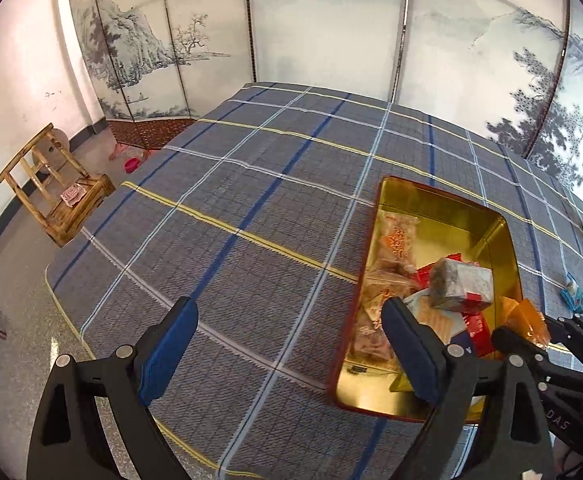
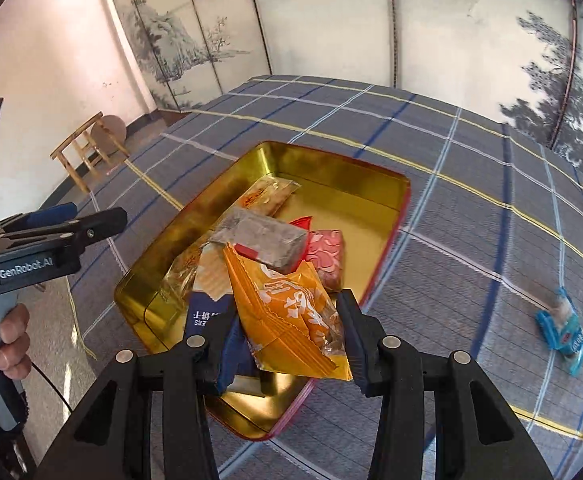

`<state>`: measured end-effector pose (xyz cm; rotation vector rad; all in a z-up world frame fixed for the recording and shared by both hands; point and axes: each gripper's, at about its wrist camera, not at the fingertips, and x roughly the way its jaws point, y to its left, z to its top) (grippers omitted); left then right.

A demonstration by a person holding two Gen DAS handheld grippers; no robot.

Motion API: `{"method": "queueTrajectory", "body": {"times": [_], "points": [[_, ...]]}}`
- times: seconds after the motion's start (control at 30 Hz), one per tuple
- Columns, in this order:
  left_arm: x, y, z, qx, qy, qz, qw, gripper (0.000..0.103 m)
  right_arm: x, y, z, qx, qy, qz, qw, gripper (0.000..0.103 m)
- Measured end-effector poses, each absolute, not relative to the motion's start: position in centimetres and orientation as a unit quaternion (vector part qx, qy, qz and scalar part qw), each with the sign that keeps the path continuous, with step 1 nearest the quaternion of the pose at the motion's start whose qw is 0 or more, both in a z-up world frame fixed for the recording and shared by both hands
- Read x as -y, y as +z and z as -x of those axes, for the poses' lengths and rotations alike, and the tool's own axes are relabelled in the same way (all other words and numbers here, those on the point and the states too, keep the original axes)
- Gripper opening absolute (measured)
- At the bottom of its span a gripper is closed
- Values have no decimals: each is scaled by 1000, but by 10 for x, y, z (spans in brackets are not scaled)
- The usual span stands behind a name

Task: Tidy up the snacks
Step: 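Carry the orange chip bag into the gold tin and open the right gripper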

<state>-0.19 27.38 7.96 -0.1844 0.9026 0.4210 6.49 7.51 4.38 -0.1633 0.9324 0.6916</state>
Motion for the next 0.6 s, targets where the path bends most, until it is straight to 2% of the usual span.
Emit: {"method": "queueTrajectory", "body": {"times": [0.6], "points": [[-293,96,23,-436,232,107,863,91,-116,14,-107,-479,310,86,817,43]]}}
